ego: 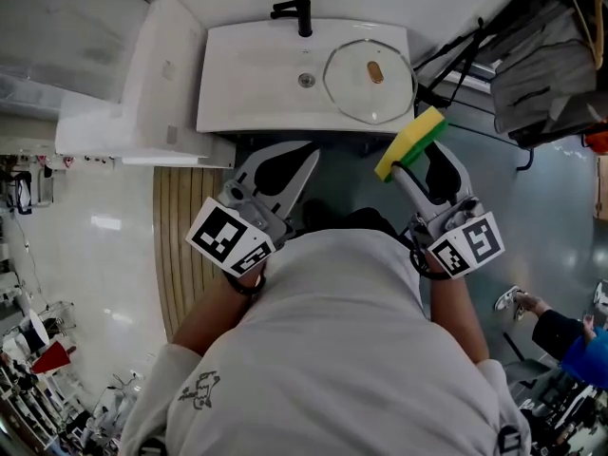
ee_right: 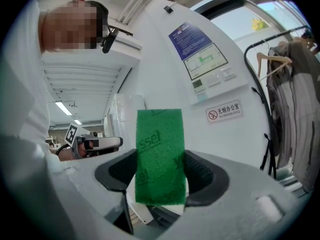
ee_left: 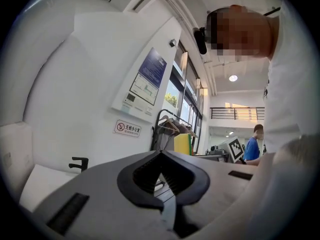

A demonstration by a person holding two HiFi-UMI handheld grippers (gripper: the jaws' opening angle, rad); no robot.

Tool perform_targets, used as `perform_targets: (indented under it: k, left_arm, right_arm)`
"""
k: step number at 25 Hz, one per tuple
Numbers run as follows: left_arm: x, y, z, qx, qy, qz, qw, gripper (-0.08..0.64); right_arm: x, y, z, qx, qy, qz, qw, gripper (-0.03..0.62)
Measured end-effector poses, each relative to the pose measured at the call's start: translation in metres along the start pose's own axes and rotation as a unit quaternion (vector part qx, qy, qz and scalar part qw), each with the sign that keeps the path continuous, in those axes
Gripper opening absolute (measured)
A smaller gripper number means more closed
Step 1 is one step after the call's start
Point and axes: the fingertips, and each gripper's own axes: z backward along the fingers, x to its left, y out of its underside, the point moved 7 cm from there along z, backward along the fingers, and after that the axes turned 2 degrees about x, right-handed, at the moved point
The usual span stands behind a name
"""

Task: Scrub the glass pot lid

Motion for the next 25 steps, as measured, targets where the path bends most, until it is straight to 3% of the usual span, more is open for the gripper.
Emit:
perform_targets:
  k: [10, 19, 25]
  left_arm:
    - [0.031, 0.002, -0.057, 0.019, 0.007, 0.003, 0.9998, -0.002]
    - [0.073, 0.016, -0.133, 0.042, -0.032, 0.02, 0.9984, -0.002]
    - [0.09, 0.034, -0.164, 0.057, -0.041, 0.042, 0.9966, -0.002]
  right_arm:
    - [-0.056, -0.003, -0.025, 0.013, 0.008, -0.007, 1.0, 0.288]
    - [-0.135, -0.018, -0.051, 0.012, -0.013, -0.008, 1.0, 0.29]
    - [-0.164, -0.014, -0.062, 0.023, -0.032, -0.008, 0.999, 0.29]
